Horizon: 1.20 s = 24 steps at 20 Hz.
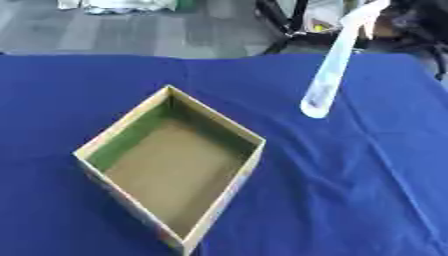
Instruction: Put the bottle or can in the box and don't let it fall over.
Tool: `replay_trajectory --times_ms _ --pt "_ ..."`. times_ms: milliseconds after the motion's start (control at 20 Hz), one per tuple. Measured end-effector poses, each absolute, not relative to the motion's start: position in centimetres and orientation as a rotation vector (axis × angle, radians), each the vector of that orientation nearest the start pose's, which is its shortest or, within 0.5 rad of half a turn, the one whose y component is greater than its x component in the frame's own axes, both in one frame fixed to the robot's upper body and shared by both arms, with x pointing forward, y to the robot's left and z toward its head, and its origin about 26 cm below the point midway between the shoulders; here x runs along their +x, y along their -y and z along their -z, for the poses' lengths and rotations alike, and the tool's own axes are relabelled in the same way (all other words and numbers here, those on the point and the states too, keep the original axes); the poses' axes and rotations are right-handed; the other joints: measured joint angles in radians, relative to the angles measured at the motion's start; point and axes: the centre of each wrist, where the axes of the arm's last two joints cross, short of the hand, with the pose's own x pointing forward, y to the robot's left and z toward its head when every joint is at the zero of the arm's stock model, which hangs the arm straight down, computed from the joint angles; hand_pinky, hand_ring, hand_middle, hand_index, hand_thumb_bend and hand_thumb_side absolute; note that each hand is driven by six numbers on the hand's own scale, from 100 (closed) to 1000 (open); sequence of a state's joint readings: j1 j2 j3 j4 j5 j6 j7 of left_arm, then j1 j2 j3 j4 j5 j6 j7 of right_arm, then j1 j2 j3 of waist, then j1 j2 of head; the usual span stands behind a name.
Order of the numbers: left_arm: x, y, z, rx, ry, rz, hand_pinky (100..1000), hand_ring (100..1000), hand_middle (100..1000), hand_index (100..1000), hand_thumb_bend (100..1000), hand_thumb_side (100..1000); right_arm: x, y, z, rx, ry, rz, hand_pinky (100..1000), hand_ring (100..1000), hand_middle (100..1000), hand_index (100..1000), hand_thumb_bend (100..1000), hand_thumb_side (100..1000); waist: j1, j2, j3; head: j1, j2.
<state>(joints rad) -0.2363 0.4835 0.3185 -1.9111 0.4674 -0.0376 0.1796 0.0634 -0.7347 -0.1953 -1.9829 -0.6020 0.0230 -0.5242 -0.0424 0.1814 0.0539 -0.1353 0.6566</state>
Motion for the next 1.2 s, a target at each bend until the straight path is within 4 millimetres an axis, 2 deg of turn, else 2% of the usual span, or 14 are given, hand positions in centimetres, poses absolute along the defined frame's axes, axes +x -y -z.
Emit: replay_trajectory --times_ms 300,800,1200 --pt "28.8 -37.4 -21.5 0.175 2.27 -0.217 923 1000 1000 739 531 575 25.0 38.5 -18.6 -0.419 1.909 0.222 940 1000 1000 967 100 555 0.001 -0.003 0.0 -0.007 -0.001" --pt "28.8 -37.4 -21.5 0.174 2.269 -0.214 923 1000 1000 737 530 576 26.4 38.0 -21.5 -0.462 1.829 -0.079 956 1000 1000 991 100 553 -0.001 -0.006 0.002 -0.011 -0.003" --pt "28.8 -37.4 -21.5 0.171 2.268 -0.21 922 1000 1000 737 531 575 28.0 38.0 -23.0 -0.452 1.792 -0.196 955 1000 1000 989 100 561 -0.003 -0.009 0.009 -0.018 -0.004"
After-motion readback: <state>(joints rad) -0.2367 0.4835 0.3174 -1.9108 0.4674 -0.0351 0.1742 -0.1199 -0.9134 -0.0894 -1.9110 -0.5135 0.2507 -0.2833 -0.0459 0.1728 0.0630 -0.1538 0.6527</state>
